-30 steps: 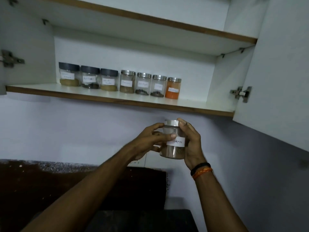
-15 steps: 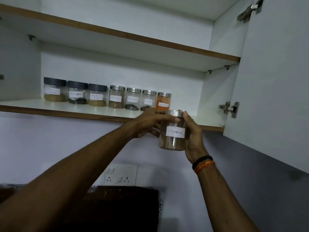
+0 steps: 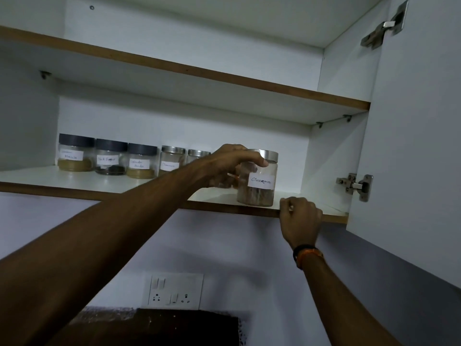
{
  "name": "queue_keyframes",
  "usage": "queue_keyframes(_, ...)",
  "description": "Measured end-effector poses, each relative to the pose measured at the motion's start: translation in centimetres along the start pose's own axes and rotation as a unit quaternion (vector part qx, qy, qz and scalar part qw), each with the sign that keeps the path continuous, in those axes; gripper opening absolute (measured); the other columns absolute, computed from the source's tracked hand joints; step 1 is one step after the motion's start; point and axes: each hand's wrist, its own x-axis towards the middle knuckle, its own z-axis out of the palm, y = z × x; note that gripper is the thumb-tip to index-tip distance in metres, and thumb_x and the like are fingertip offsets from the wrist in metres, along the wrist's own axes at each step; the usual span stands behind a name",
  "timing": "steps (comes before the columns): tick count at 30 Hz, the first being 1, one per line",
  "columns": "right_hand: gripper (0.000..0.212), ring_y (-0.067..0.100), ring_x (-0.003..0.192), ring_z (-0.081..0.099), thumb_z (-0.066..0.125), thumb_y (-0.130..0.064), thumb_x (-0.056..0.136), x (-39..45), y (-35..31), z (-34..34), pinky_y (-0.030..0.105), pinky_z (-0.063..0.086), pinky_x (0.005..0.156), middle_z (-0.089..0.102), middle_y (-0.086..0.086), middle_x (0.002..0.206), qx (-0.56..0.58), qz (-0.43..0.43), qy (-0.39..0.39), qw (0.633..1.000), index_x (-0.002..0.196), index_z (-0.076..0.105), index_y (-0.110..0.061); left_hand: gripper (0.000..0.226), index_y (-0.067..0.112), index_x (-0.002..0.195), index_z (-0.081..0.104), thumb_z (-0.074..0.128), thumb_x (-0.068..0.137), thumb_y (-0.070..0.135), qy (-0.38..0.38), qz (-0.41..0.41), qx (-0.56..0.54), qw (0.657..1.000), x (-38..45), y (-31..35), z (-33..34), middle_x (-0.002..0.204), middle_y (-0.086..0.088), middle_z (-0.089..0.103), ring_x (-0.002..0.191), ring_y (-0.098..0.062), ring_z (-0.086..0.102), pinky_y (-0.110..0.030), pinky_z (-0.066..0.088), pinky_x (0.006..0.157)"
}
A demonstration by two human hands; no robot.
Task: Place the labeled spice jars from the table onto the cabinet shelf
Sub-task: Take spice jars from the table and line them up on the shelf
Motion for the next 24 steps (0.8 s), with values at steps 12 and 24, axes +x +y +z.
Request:
queue_keyframes(12,0.029,0.018,0.072,0.046,0.04,-0.024,0.094,-0.3,2.1,4.4,0.034,0.031,0.078,0.055,-0.001,0.072,-0.013,-0.044,0.137,0.989,0.077,0.063,-0.015,0.042,0.013,0.117,0.06,0.078,0.081,0.022,-0.007,0.034,0.036,0.999,10.8,-1.6,1.6,0.113,-0.011,0.067,0.106,-0.032,0.066,-0.045,0.058,0.089)
queue_keyframes(24,0.033,0.019,0.073,0.053,0.043,-0.028,0.094,0.1,2.9,4.9,0.036,0.035,0.082,0.063,0.001,0.076,-0.018,-0.064,0.148,0.987,0.077,0.068,-0.015,0.057,0.016,0.105,0.065,0.087,0.055,0.036,-0.021,0.016,0.069,0.997,16.3,-4.7,5.0,0.103,-0.005,0.073,0.096,-0.024,0.072,-0.036,0.061,0.067)
